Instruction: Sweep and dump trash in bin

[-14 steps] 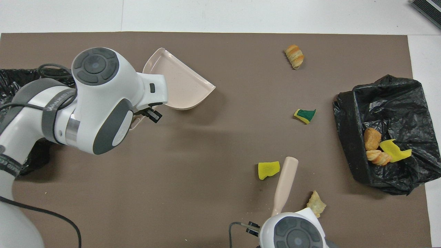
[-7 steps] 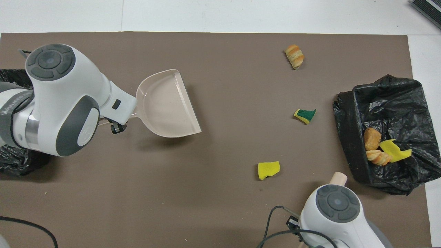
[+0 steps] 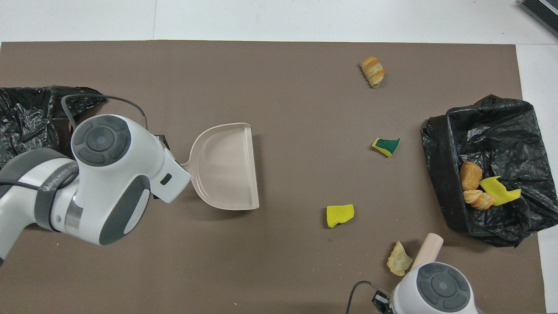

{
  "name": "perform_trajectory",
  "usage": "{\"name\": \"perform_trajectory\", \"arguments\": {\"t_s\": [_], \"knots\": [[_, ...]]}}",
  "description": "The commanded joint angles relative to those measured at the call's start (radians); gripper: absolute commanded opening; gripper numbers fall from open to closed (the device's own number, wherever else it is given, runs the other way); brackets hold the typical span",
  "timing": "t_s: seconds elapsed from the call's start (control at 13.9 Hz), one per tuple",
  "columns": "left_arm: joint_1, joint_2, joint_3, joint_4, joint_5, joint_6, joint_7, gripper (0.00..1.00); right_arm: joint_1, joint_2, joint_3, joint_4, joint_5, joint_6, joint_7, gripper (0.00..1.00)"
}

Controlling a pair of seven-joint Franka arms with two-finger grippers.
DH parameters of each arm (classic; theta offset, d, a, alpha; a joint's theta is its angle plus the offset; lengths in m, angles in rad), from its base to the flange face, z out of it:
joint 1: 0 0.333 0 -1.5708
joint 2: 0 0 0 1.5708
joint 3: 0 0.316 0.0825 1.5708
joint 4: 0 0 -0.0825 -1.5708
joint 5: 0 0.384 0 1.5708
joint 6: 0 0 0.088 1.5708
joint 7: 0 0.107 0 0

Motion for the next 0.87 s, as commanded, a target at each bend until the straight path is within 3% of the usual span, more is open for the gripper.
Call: {"name": "perform_trajectory", "arguments": {"t_s": [0.0,0.36,0.58,0.79], "knots": [[-0.067,-0.054,0.009,-0.105,0.025,0.073,-0.001,0.0,-0.01,0.05,0.008,-0.018,0.02,0.081,-0.062,0.0],[-0.167,-0.058,0.007,-0.168,0.023,0.11,-0.099,0.0,-0.019,0.186,0.008,0.058,0.118,0.249,-0.245,0.0],[-0.218,-0.057,0.007,-0.207,0.023,0.155,-0.169,0.0,-0.004,0.344,0.008,0.206,0.138,0.274,-0.256,0.0],[-0.242,-0.055,0.006,-0.229,0.023,0.183,-0.203,0.0,0.063,0.517,0.01,0.307,0.169,0.423,-0.257,0.0]]}}
